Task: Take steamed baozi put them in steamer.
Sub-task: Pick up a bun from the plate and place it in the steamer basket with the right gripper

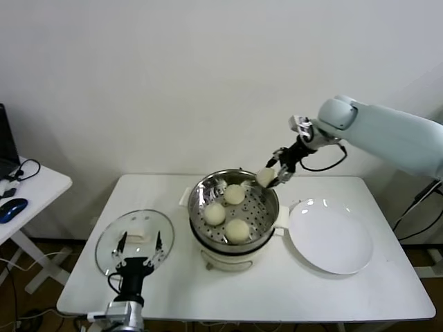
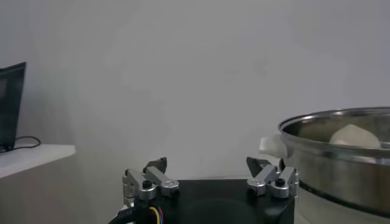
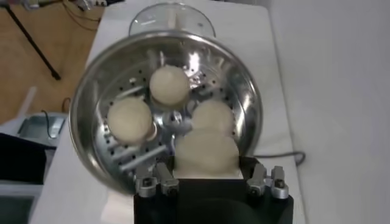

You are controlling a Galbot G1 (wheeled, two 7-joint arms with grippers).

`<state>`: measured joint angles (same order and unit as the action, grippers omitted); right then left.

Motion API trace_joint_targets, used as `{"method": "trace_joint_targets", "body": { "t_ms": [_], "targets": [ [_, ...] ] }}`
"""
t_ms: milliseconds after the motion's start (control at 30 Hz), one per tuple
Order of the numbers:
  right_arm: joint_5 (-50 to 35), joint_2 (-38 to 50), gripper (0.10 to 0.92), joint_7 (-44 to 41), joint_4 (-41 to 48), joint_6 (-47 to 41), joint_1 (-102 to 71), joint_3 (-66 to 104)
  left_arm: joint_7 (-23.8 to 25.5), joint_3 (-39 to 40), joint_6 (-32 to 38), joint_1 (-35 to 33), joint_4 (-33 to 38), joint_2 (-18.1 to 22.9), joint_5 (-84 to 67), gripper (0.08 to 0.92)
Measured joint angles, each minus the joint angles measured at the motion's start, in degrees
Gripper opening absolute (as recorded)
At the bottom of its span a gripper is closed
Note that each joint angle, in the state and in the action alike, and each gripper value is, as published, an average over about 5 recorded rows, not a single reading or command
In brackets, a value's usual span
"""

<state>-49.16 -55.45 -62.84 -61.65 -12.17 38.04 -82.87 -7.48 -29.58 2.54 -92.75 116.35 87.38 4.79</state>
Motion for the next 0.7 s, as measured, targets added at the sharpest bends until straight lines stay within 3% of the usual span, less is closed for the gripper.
{"method": "trace_joint_targets", "body": {
  "t_ms": [700],
  "targets": [
    [-1.6,-5.3,0.696,1.5,-1.4,-1.3,-1.5,-7.0,0.0,0.1,0.0,0.4,-0.6,0.1,-0.3,0.823]
  ]
}}
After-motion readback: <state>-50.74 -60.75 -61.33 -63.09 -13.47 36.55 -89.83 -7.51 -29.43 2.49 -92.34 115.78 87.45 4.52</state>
